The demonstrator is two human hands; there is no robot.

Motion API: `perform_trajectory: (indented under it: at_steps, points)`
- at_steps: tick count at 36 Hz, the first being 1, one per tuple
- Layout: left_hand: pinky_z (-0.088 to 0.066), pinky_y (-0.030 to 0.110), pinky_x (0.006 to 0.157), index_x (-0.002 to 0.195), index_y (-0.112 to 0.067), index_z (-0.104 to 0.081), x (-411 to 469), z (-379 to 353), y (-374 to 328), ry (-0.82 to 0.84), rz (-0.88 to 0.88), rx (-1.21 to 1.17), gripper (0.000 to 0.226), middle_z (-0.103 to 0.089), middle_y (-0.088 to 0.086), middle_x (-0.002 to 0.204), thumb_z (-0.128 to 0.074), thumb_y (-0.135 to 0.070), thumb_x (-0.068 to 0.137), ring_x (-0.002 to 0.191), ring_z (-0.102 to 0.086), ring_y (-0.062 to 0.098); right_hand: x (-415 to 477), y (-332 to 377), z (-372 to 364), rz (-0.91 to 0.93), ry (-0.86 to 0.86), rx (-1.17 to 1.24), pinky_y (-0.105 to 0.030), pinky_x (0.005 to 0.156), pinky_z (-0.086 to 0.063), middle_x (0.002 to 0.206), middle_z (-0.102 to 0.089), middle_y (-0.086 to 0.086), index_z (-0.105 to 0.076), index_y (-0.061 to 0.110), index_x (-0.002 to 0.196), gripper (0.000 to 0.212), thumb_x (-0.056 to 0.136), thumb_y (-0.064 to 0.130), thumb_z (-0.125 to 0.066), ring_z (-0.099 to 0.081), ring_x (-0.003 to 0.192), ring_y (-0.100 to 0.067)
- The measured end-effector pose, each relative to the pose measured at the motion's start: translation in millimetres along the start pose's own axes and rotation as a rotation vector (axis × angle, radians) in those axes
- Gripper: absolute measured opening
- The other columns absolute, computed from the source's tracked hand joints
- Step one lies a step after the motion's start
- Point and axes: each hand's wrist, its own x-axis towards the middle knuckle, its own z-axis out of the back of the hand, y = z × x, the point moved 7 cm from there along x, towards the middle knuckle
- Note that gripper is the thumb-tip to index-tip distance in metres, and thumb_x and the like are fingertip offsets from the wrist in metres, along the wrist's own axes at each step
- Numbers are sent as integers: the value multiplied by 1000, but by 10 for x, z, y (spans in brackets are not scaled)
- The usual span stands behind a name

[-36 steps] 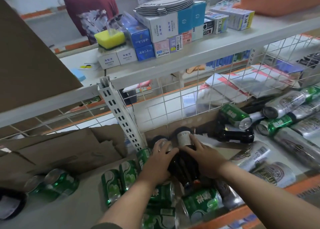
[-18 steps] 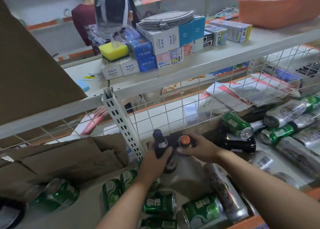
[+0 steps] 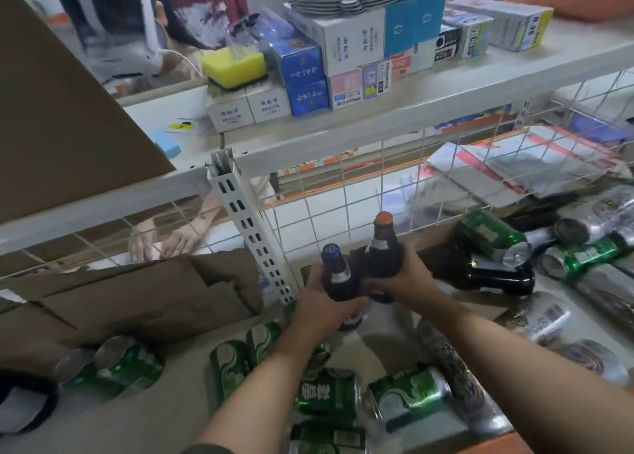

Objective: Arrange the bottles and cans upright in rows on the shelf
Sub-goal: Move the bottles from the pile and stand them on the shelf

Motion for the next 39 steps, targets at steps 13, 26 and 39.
perform_trajectory:
  at_steps: [13,26,39]
  points:
    - [-42,-3,61,112,-42,-53,-18,31,-105,-149,-84,-5,60,-58,-34,92,-92,-24,70,76,-56,-28,-126,52,-54,33,-147,139,-25,64,-57,97,-75,-3,-60,10,112,68,55,16,-97,-74,86,-9]
    - [-58,32,78,99,-31,-66,-328,690,-529,-241,-165,11,40,-75,-18,85,-89,-36,67,79,-69,-5,-600,622,240,70,-119,138,-35,72,-57,97,-72,-4,-57,17,108,66,56,13,-96,-71,86,-19]
    - [-56,24,77,95,-26,-72,-1176,1626,-330,-312,-133,50,39,-76,-18,84,-92,-36,63,81,-71,-2,-1207,1429,-624,190,147,86,-53,75,-63,83,-77,-5,-71,15,92,35,62,15,-90,-76,77,-21]
